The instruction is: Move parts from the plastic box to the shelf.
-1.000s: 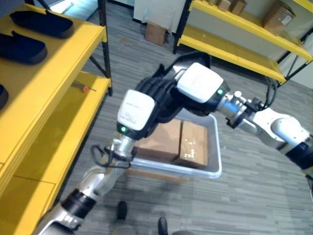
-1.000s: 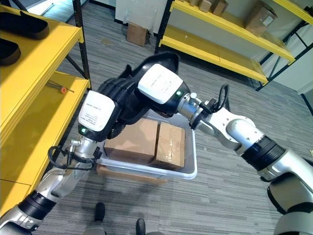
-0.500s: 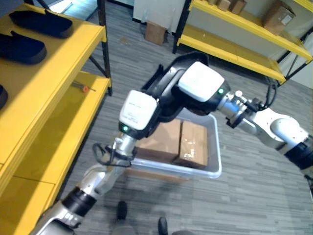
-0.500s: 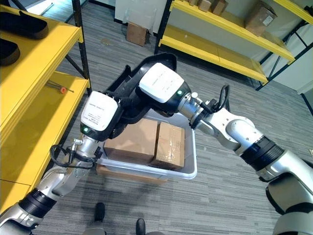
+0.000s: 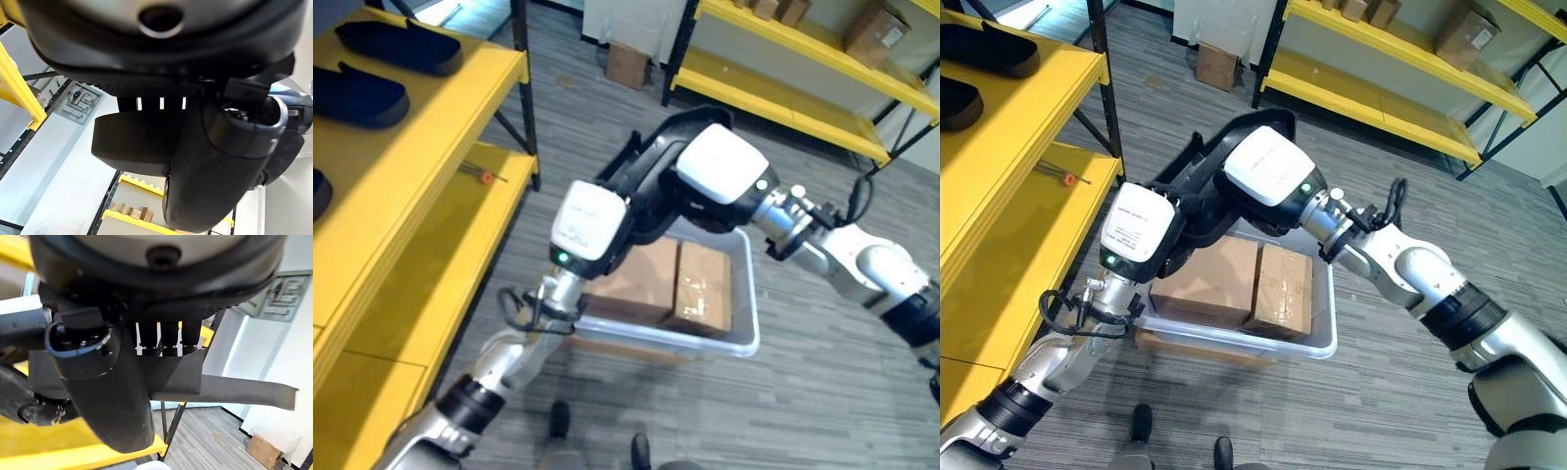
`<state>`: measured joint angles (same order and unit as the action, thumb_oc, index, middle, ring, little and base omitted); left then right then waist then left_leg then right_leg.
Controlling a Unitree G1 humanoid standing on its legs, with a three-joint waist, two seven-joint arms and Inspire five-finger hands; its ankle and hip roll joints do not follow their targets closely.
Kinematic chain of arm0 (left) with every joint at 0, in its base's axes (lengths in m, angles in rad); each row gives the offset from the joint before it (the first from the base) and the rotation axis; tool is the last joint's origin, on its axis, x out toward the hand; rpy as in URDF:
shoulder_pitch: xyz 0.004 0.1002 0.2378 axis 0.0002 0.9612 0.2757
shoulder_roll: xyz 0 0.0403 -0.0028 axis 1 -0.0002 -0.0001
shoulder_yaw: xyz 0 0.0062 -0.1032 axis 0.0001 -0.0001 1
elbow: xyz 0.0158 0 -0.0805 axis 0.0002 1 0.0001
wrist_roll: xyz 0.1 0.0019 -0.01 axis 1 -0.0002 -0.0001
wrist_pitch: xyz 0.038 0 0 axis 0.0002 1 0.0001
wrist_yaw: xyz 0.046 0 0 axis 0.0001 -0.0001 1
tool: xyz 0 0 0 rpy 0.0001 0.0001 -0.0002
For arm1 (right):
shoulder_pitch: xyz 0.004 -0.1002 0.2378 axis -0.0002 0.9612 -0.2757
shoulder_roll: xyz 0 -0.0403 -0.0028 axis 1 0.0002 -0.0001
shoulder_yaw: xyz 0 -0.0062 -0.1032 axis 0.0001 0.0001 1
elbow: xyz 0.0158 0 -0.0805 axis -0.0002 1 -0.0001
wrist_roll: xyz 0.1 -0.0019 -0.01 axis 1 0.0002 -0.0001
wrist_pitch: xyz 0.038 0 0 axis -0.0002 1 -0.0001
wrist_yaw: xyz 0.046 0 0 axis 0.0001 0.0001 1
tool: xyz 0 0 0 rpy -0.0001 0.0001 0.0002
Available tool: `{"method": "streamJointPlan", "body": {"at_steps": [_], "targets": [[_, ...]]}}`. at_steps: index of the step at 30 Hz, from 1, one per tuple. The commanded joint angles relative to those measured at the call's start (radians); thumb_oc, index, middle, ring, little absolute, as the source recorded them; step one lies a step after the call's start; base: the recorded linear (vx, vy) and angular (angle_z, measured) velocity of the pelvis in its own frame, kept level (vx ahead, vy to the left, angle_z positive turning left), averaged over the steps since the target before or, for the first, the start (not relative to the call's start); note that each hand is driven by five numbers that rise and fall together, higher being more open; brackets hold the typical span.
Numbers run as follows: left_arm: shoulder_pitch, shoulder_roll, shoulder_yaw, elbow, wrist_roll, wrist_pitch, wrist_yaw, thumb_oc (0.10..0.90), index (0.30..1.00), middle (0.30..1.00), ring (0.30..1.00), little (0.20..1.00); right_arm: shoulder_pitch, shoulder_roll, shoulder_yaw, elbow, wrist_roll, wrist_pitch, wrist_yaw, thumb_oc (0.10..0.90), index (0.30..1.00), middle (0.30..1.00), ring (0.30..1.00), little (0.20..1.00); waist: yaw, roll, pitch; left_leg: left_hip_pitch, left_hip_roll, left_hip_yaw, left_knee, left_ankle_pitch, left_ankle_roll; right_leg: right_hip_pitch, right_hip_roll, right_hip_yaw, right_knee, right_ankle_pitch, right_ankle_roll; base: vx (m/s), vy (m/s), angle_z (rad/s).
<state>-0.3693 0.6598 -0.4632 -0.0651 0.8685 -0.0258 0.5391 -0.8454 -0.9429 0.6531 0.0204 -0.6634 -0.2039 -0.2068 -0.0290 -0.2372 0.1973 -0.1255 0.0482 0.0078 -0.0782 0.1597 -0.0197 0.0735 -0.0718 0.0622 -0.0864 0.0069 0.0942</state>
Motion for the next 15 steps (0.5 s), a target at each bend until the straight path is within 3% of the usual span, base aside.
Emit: {"method": "streamJointPlan", "body": {"at_steps": [1, 3, 8, 15], "targets": [[-0.026, -0.027, 0.069, -0.005, -0.008, -0.018, 0.063, 0.400, 0.300, 0.300, 0.300, 0.300, -0.012, 0.009, -0.144, -0.015, 0.100, 0.053, -0.092, 0.900, 1.000, 1.000, 1.000, 1.000, -0.002, 0.033, -0.155, 0.066, 0.053, -0.010, 0.007, -0.138, 0.000, -0.120, 0.012, 0.016, 0.096, -0.033, -0.006, 0.03, 0.005, -0.01], [0.017, -0.025, 0.099, 0.006, -0.012, -0.016, 0.047, 0.400, 0.300, 0.300, 0.300, 0.300, 0.171, 0.017, -0.301, -0.090, 0.144, 0.047, -0.095, 0.900, 1.000, 1.000, 1.000, 1.000, -0.009, 0.056, -0.157, 0.070, 0.050, -0.009, 0.006, -0.138, 0.001, -0.120, 0.009, 0.017, 0.100, -0.037, -0.003, 0.05, 0.003, 0.00], [0.111, -0.006, 0.192, 0.030, -0.023, -0.014, 0.026, 0.400, 0.300, 0.300, 0.300, 0.300, 0.509, 0.072, -0.562, -0.238, 0.227, 0.008, -0.074, 0.900, 1.000, 1.000, 1.000, 1.000, -0.034, 0.099, -0.165, 0.074, 0.046, -0.005, 0.004, -0.135, 0.001, -0.119, 0.002, 0.017, 0.107, -0.041, -0.002, 0.02, -0.005, -0.02], [0.231, 0.001, 0.293, 0.026, -0.034, -0.019, 0.015, 0.400, 0.300, 0.300, 0.300, 0.300, 0.843, 0.217, -0.745, -0.342, 0.331, -0.039, -0.040, 0.900, 1.000, 1.000, 1.000, 1.000, -0.068, 0.137, -0.187, 0.096, 0.050, 0.004, -0.004, -0.141, -0.003, -0.108, 0.001, 0.024, 0.118, -0.058, -0.002, 0.01, -0.020, 0.00]]}}
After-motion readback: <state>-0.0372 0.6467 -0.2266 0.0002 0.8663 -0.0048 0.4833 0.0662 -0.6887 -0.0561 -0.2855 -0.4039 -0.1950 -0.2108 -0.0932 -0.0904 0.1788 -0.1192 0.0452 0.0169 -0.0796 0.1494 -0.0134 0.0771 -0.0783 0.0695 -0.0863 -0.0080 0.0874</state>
